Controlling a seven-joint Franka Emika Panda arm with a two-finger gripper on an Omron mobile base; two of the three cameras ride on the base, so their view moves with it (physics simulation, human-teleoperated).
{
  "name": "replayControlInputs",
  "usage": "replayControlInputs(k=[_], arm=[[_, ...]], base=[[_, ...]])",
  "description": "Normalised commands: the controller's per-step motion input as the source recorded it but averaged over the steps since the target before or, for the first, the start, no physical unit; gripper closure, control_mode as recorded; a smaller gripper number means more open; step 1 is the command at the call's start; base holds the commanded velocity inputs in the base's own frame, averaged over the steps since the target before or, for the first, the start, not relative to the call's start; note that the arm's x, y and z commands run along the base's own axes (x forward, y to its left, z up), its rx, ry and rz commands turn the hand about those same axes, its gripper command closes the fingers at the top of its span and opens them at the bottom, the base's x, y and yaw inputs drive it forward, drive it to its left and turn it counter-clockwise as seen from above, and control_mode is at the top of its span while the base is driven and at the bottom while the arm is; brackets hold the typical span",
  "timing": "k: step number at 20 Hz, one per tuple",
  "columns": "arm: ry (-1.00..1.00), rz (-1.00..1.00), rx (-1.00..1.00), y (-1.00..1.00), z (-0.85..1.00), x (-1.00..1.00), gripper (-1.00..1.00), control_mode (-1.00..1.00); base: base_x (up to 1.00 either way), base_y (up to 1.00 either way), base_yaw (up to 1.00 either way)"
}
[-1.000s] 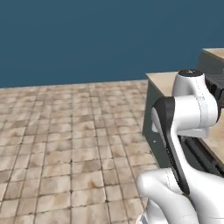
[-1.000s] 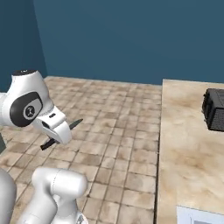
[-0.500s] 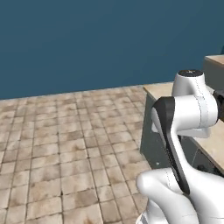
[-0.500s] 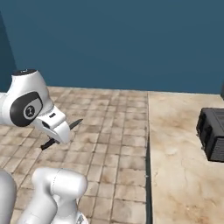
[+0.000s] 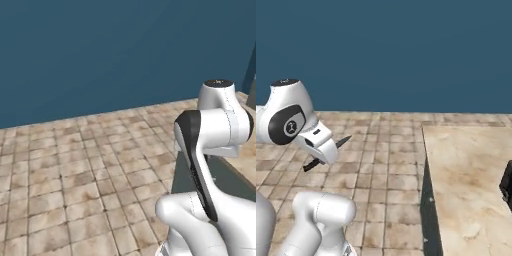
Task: Retrieve the butter from the fridge and place it on a plate on the dining table. Then retrieve the butter knife by the fridge and place it near the plate.
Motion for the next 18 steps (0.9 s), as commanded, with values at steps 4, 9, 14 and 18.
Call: replayControlInputs(k=[4,9,14,18], arm=[[0.00,0.00,0.00,0.00,0.00,0.00,1.00,1.00],[0.00,0.00,0.00,0.00,0.00,0.00,1.00,1.00],[0.00,0.00,0.00,0.00,0.00,0.00,1.00,1.00],[0.00,0.00,0.00,0.00,0.00,0.00,1.00,1.00]], base=[[0.99,0.68,-0.29],[1.00,0.60,-0.30],[1.00,0.82,-0.30],[1.00,1.00,-0.44]])
